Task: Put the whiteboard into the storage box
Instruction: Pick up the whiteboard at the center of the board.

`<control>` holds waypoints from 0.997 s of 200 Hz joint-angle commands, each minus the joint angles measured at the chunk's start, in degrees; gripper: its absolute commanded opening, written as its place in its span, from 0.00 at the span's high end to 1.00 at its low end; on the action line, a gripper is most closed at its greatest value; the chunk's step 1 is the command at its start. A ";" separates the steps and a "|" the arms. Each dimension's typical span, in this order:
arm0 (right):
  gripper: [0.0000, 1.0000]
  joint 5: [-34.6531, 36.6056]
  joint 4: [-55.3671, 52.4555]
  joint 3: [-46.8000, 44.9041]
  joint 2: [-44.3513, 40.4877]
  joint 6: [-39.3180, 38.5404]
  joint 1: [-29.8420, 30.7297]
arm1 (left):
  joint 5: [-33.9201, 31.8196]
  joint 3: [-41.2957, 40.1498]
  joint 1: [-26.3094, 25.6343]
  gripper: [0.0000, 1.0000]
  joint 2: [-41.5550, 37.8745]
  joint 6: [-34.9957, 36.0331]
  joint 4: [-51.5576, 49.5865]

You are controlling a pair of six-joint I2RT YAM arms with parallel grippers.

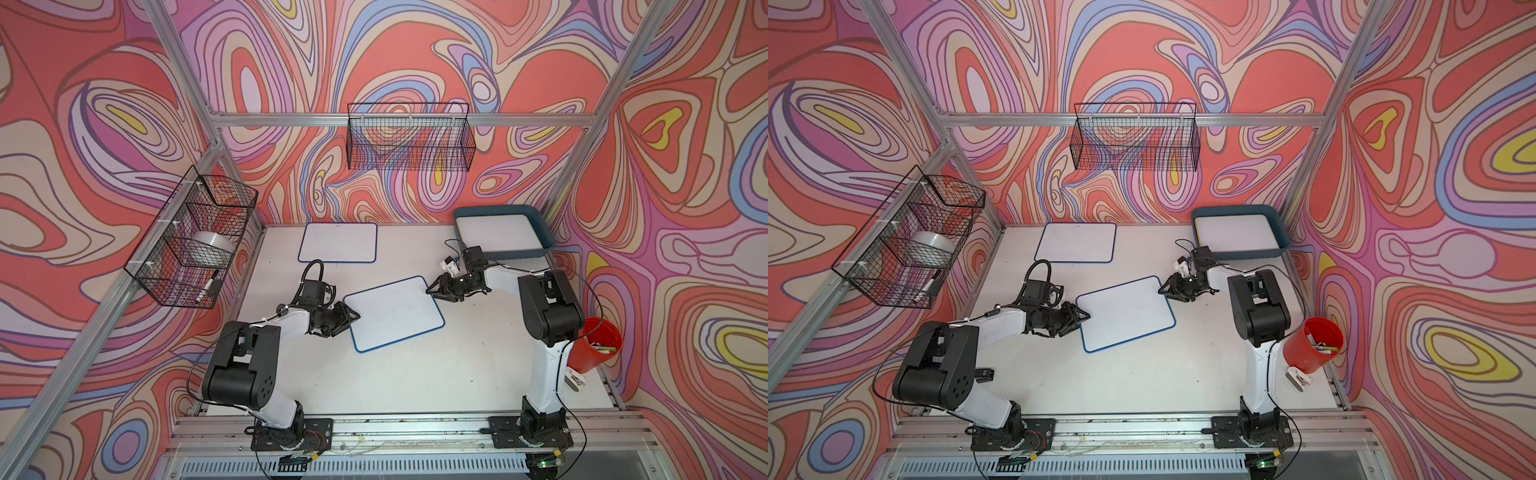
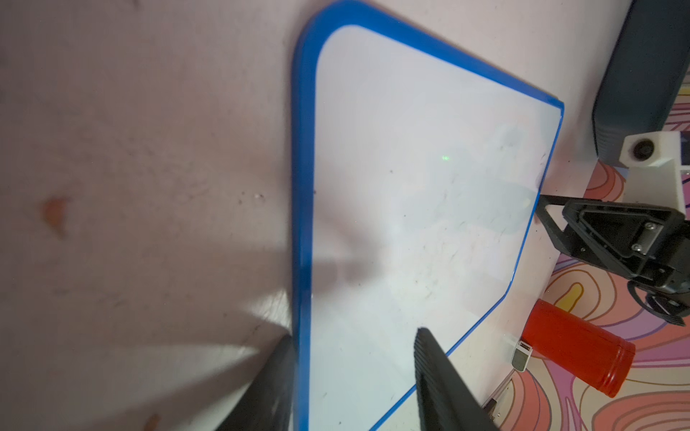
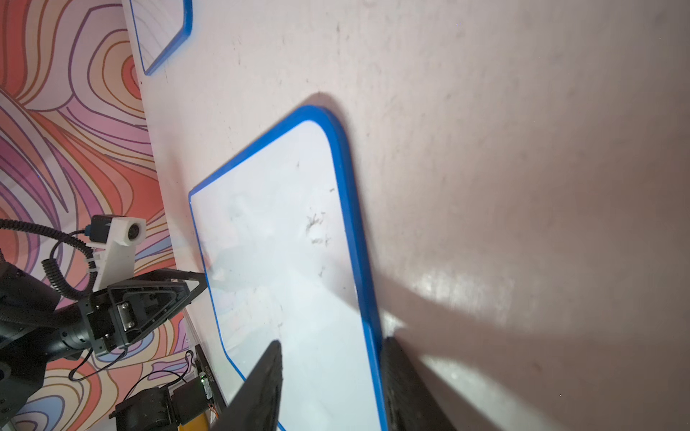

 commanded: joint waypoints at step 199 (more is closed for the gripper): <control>0.55 -20.37 9.44 2.54 2.64 10.93 11.15 | 4.97 -2.92 -1.79 0.51 6.03 -4.65 11.84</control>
